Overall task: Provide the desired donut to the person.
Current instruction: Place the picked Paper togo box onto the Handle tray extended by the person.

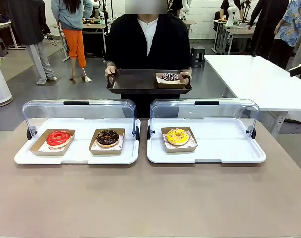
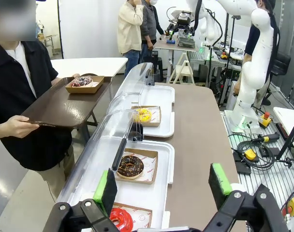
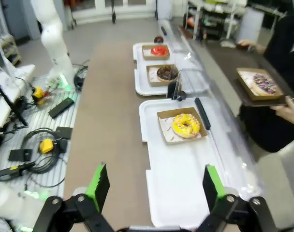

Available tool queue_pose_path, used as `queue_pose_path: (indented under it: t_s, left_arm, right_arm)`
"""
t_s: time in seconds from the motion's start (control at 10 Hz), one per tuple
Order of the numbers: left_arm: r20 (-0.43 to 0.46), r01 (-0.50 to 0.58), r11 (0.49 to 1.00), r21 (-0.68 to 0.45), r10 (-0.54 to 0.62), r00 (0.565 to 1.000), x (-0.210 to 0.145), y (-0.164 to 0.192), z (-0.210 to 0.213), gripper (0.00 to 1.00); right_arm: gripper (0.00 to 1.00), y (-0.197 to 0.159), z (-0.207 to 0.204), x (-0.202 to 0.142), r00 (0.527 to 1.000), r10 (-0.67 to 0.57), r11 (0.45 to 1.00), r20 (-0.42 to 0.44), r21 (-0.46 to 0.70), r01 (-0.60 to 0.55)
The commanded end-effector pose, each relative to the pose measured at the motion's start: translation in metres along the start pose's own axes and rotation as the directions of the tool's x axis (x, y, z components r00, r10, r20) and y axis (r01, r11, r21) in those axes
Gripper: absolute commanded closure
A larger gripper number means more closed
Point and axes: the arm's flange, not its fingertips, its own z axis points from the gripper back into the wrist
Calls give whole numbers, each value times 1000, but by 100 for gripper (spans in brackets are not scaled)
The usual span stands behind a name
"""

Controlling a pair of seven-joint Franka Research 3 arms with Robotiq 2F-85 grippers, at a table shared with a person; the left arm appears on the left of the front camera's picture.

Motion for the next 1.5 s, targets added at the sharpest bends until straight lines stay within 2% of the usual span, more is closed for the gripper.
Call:
queue_pose_path:
  t_s: [0.0, 0.2, 0.4, 0.7, 1.0, 1.4]
  left_arm:
    - [10, 4, 1000, -5, -4, 1000, 2, -1, 2, 0]
    - [10, 4, 1000, -5, -4, 1000, 2, -1, 2, 0]
    - [10, 4, 1000, -5, -4, 1000, 2, -1, 2, 0]
    - [10, 4, 1000, -5, -4, 1000, 2, -1, 2, 0]
    - [10, 4, 1000, -5, -4, 1000, 2, -1, 2, 0]
    - [10, 4, 1000, -5, -4, 1000, 2, -1, 2, 0]
  right_arm:
    - [0, 0, -8, 10, 1000, 3, 1000, -21, 29, -2]
    - [0, -1, -4, 3, 1000, 4, 1000, -5, 8, -4]
    - [0, -31, -14, -21, 995, -82, 994, 54, 78, 78]
    - [0, -36, -15, -53, 989, -62, 988, 134, 149, 42]
    - [0, -37, -11, -67, 983, -21, 992, 182, 130, -3]
    - [0, -28, -11, -68, 989, -16, 986, 149, 164, -9]
